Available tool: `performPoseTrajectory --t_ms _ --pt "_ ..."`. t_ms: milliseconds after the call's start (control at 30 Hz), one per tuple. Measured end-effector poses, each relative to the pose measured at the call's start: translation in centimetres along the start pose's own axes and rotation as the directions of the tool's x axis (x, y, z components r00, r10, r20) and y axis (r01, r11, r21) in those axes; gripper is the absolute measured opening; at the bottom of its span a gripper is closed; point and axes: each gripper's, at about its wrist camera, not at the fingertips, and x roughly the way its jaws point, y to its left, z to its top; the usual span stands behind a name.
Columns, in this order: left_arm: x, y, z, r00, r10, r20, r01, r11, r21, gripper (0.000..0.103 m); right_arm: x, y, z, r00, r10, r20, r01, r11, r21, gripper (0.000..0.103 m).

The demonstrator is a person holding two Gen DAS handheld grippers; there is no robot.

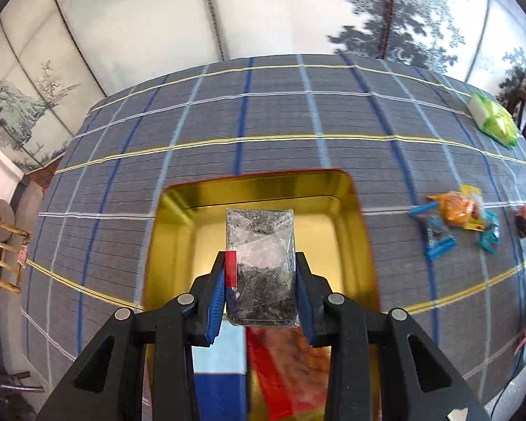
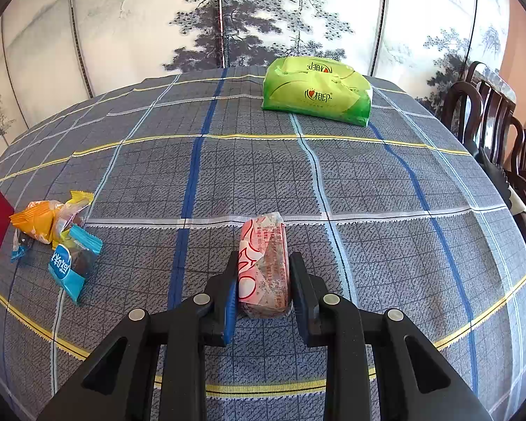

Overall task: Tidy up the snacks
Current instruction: 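Carry the clear flake bag into the gold tin and open the left tool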

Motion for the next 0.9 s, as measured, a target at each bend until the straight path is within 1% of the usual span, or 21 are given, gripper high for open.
performPoseTrajectory --t_ms 67,167,300,433,567,700,900 --pt "0.7 1.1 0.2 1.000 0.011 -0.012 -0.011 1.000 -0.019 0.032 0.0 0.0 0.0 1.000 -0.001 0.000 0.001 1.000 -0.001 0.028" --pt "1.7 2.4 0.5 1.000 0.008 -0.022 -0.009 1.000 -0.028 0.032 0.0 0.0 0.0 1.000 -0.002 0.000 0.002 1.000 0.000 0.028" --pt "3.1 3.1 0.8 0.999 0.032 -0.039 -0.032 0.999 -0.021 0.032 0.0 0.1 0.0 1.000 -0.001 0.000 0.001 1.000 -0.001 0.028" --pt "4.3 3.8 1.1 0.998 0.033 -0.052 -0.035 0.999 -0.030 0.032 0.0 0.1 0.0 1.000 -0.003 0.000 0.003 1.000 -0.001 0.028" --pt "5.3 4.0 1.1 0.997 0.048 -0.068 -0.050 0.998 -0.024 0.032 0.0 0.1 0.0 1.000 -0.003 0.000 0.003 1.000 -0.001 0.028" --pt "6.2 4.1 0.7 0.994 0.045 -0.099 -0.048 0.999 -0.027 0.032 0.0 0.1 0.0 1.000 -0.003 0.000 0.003 1.000 -0.001 0.028" --pt "6.9 4.3 0.0 0.992 0.049 -0.120 -0.053 0.998 -0.032 0.032 0.0 0.1 0.0 1.000 -0.002 0.000 0.002 1.000 0.000 0.028"
